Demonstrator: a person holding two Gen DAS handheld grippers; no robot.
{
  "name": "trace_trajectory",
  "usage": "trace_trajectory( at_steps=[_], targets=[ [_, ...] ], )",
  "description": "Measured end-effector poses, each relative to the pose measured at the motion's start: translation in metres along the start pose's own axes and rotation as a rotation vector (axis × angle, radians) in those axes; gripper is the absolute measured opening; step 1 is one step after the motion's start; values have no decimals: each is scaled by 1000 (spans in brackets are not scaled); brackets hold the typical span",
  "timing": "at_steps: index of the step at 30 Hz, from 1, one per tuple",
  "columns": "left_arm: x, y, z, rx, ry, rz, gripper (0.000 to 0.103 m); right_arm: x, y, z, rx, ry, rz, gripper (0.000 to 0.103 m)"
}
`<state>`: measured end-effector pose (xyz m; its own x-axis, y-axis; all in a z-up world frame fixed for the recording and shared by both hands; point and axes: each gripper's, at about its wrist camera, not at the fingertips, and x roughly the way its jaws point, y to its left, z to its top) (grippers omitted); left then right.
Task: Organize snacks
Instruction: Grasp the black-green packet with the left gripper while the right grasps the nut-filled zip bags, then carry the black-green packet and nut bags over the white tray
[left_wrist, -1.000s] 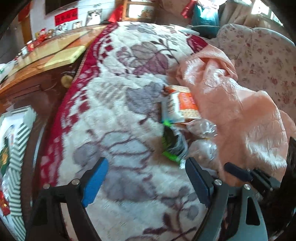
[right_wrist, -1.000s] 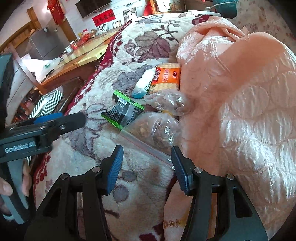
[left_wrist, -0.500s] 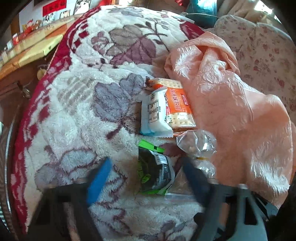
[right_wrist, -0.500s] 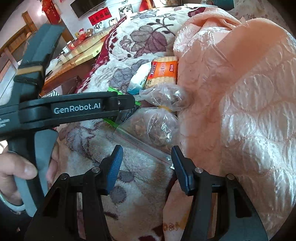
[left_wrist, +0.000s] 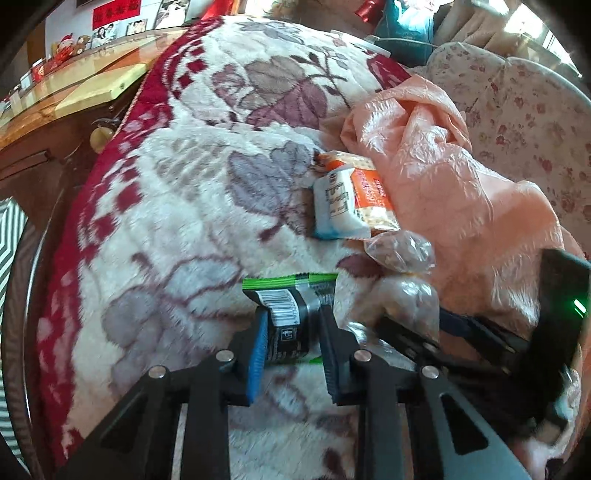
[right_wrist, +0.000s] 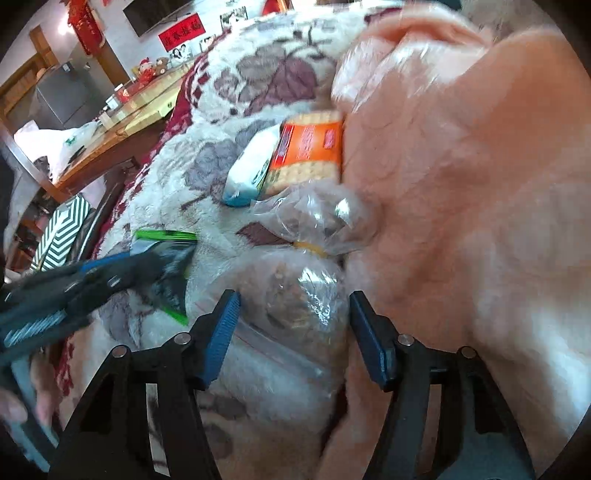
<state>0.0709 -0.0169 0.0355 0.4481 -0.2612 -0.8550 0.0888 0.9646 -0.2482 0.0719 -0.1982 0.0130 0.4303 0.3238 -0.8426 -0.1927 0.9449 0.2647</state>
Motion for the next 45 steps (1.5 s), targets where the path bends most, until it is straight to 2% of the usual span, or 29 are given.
trace_trajectory(
  at_steps=[1, 3, 6, 7, 9, 12, 14, 16, 18, 21, 22, 25, 27, 32, 37, 45],
  targets=[
    [-2, 1, -1, -3, -2, -1, 29, 9, -2, 2, 23, 16, 39, 62],
    [-4, 2, -3, 0, -5, 10, 29, 12, -1, 3, 32, 2, 53, 64],
    [-4, 7, -4, -14, -5, 6, 29, 10, 5, 5, -18, -8, 42, 51],
    [-3, 9, -3, -25, -2, -3, 29, 8, 5, 5, -25, -13, 46, 42],
    [-1, 11, 0, -49, 2, -24, 29, 1, 7, 4, -28, -23, 70, 36],
    [-1, 7, 4, -40, -8, -27, 30, -1, 9, 1, -53, -14, 62, 36],
    [2, 2, 6, -23, -5, -27, 35, 1, 8, 0, -47, -9, 67, 36],
    [6, -2, 7, -16, 10, -25, 57, 3, 5, 2, -30, -12, 82, 36],
    [13, -5, 7, -17, 24, -23, 62, 5, -2, 2, 19, -25, 106, 37],
    [22, -4, 9, -31, 46, -8, 60, 6, -5, 3, 46, -35, 123, 37],
    [24, -4, 8, -28, 44, 1, 52, 6, -3, 3, 32, -35, 115, 37],
    [22, -5, 6, -6, 34, 12, 48, 6, 7, 4, -30, -21, 89, 35],
    [17, -1, 3, -15, 28, 12, 47, 4, 14, 3, -60, -17, 103, 33],
    [-6, 18, -5, -54, -3, 31, 46, -9, 35, -2, -138, -27, 127, 30],
    [-30, 35, -18, -72, -26, 60, 46, -19, 49, -8, -160, -35, 160, 29],
    [-51, 55, -43, -106, -39, 66, 46, -31, 67, -24, -184, -19, 213, 28]
  ],
)
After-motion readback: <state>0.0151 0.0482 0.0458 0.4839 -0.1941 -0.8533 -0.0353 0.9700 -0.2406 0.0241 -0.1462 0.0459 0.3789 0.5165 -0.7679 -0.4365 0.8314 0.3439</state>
